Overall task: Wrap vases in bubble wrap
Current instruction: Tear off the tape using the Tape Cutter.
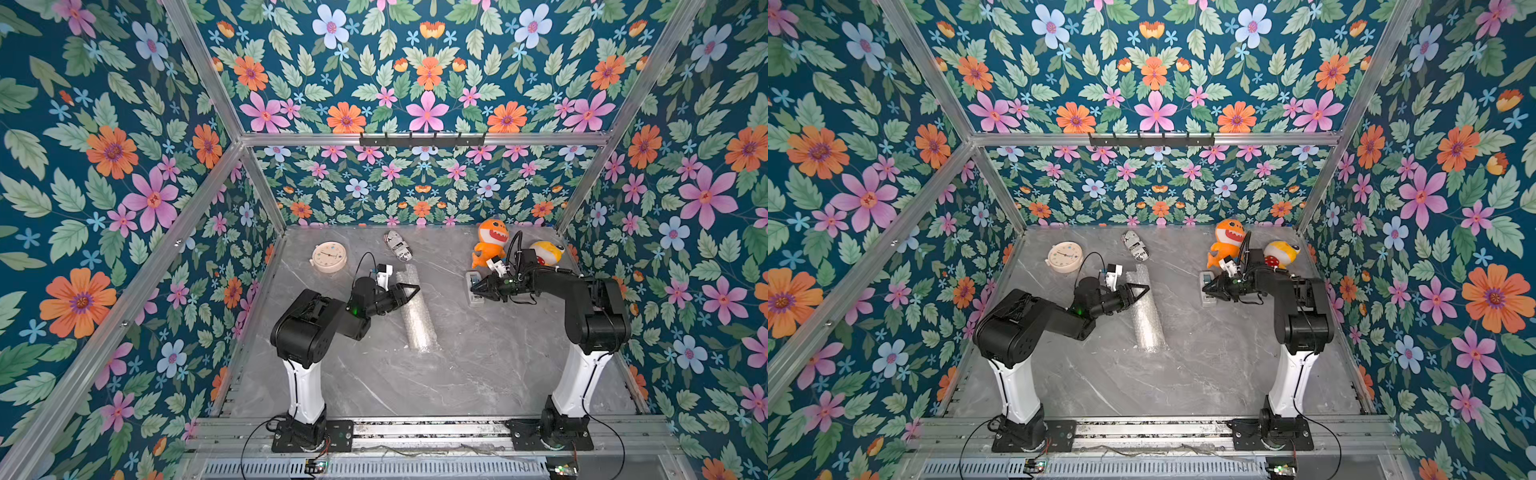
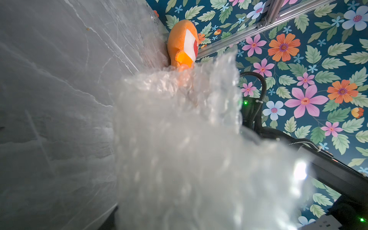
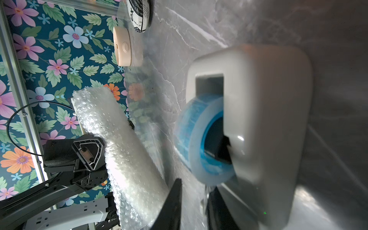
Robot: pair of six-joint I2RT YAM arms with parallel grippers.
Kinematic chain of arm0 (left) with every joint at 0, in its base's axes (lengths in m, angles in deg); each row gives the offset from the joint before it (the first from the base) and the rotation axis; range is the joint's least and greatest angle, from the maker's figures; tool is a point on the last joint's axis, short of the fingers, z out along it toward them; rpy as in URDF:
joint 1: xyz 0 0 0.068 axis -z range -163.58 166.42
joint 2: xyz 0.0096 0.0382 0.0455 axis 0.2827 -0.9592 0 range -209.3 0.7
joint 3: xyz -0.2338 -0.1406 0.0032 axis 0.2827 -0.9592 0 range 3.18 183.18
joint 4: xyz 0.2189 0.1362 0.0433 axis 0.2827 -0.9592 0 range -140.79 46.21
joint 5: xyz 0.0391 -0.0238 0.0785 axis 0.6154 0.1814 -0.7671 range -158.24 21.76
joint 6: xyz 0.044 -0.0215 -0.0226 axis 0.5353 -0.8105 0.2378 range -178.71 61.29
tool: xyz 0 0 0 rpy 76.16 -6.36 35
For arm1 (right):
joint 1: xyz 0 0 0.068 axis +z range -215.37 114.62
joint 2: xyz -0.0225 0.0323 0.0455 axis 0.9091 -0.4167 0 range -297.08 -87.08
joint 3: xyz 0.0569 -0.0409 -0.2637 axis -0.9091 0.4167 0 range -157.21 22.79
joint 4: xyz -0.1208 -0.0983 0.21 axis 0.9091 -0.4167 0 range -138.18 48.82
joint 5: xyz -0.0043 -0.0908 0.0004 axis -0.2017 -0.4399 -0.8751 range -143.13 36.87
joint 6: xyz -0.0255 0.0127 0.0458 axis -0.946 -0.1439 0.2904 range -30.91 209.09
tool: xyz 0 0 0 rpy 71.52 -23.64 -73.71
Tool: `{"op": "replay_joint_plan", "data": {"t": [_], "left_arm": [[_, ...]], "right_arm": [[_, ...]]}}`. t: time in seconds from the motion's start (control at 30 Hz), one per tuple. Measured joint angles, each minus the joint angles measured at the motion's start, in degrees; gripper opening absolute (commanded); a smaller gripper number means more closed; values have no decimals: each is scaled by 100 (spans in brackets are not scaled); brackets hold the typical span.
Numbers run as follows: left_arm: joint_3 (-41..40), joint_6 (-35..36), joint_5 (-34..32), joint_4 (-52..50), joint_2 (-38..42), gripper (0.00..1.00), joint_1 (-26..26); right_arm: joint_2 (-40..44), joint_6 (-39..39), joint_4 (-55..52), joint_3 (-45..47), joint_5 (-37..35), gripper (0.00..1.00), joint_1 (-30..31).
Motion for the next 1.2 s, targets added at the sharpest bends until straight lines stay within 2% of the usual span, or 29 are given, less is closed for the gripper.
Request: {"op": "replay_joint_plan", "data": {"t": [0.1, 0.2, 0.23, 0.47, 1.2], "left_arm": [[0, 2, 0, -17, 0, 30, 0], [0, 0, 0, -17, 0, 30, 0], [0, 0, 0, -17, 0, 30, 0], [0, 0, 0, -17, 0, 30, 0], [-68, -44, 28, -2, -79, 30, 0]], "right_arm": [[0, -2, 4, 13, 9, 19, 0], [0, -4, -7, 26, -83, 1, -2], [0, 17, -31, 37, -107, 0, -4], [133, 92, 105, 157, -105, 0, -4], [505, 1172, 1233, 914, 160, 0, -2]]}}
